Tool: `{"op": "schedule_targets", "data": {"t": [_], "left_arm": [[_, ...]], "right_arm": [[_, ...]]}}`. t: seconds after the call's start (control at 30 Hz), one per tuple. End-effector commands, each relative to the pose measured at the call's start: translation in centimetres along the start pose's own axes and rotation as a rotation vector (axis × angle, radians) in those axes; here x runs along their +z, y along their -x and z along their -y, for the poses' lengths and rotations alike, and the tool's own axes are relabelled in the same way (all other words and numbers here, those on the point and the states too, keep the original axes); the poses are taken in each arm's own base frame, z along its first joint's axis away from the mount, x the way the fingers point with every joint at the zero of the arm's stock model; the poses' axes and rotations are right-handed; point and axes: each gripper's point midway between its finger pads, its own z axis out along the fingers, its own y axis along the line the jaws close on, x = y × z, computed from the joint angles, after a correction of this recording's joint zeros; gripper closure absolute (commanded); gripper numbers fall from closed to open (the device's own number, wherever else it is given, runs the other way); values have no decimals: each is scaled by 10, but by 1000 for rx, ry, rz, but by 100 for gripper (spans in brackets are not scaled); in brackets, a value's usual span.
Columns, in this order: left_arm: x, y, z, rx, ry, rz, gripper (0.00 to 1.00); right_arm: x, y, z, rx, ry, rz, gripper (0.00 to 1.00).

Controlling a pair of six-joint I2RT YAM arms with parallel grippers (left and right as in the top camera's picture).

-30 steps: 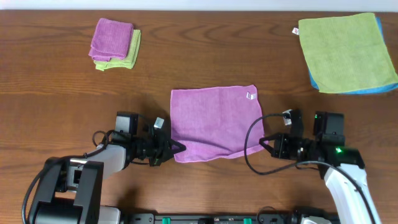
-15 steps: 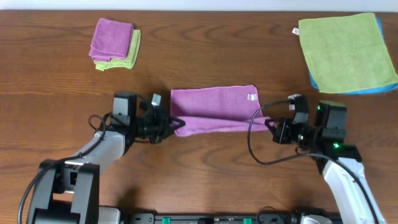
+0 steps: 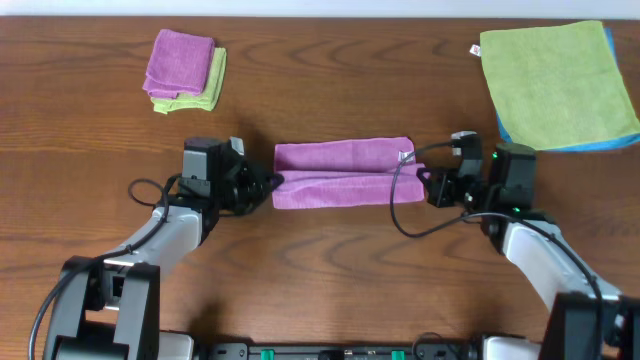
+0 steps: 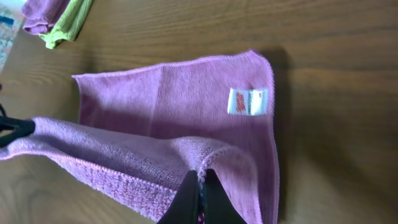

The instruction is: Fold the cloth

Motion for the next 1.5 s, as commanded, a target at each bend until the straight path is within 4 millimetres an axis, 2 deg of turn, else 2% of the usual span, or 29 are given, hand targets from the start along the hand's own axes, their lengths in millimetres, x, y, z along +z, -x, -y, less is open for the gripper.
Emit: {"op": "schedule_targets", "data": {"t": [0.0, 0.2, 0.5, 0.7, 0.83, 1.07, 1.2, 1.27, 1.3, 1.33, 1.37, 1.43, 1.47], "left_arm": [[-2, 27, 3, 37, 36, 120, 94], [12, 41, 0, 44, 59, 136, 94], [37, 77, 18, 98, 44, 148, 94], [42, 85, 20, 120, 48, 154, 94], [42, 87, 11, 126, 92, 167, 94], [40, 88, -5, 151, 172, 182, 94], [38, 91, -8, 170, 193, 200, 92], [38, 91, -8, 180, 195, 200, 86], [38, 92, -8, 190, 196, 199, 80], [38, 92, -8, 201, 197, 198, 69], [38, 92, -8, 210, 197, 198, 64], [37, 93, -8, 226, 194, 199, 53], [37, 94, -7, 230, 193, 200, 50]], "right_arm": [[13, 0, 5, 13, -49, -2, 99], [28, 11, 7, -22, -100, 1, 99], [41, 39, 16, -40, -138, 36, 99], [58, 42, 21, -38, -136, 17, 99], [66, 39, 27, -29, -141, -2, 99], [69, 35, 31, -44, -164, -12, 99], [70, 35, 31, -49, -177, -11, 99], [71, 34, 31, -59, -179, -12, 98], [71, 34, 31, -59, -179, -13, 88], [71, 34, 31, -60, -178, -13, 70], [71, 34, 30, -60, -175, -13, 54], [71, 35, 27, -61, -159, -14, 33], [72, 35, 24, -61, -143, -16, 29]]}}
